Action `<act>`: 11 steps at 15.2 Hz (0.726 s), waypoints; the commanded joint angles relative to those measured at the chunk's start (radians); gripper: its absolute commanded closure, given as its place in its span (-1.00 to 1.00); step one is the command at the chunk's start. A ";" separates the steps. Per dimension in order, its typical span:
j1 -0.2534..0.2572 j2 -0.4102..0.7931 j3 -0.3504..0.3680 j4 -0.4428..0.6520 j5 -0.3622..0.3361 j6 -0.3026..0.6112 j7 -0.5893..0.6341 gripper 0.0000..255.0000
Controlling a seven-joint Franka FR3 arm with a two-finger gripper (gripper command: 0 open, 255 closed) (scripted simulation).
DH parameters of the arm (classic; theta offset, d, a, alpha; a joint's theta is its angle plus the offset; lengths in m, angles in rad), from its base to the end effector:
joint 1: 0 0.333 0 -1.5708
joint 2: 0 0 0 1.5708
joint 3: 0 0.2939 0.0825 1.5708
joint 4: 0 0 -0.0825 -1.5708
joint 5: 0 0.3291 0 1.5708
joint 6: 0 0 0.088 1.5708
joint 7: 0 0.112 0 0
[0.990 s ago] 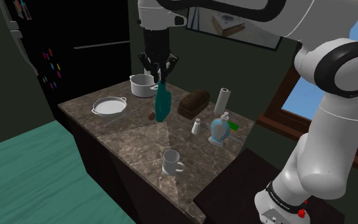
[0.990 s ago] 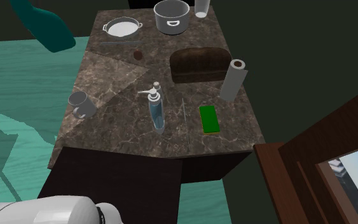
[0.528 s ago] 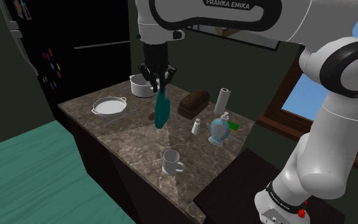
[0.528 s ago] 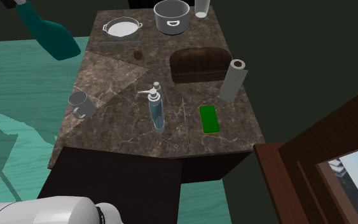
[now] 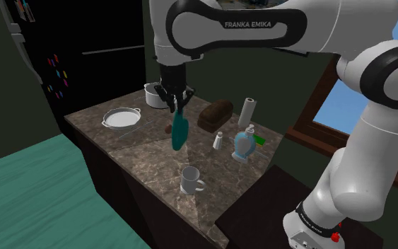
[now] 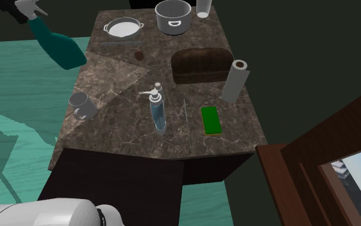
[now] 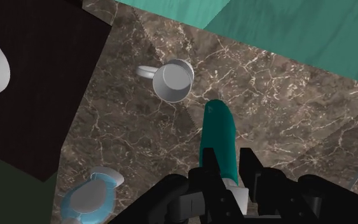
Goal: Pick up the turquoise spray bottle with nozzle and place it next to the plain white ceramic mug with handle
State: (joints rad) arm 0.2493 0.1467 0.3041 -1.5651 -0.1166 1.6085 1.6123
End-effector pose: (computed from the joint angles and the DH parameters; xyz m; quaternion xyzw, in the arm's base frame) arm 0.4687 0.2626 0.5302 0.8638 -0.5002 0.0093 0.0595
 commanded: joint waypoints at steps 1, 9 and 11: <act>-0.002 -0.002 -0.001 -0.030 0.000 0.029 0.001 1.00; -0.005 -0.001 -0.003 -0.136 -0.002 0.136 0.009 1.00; -0.005 0.002 -0.003 -0.160 -0.003 0.162 0.011 1.00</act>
State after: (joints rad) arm 0.2439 0.1467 0.3006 -1.7121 -0.1188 1.7551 1.6209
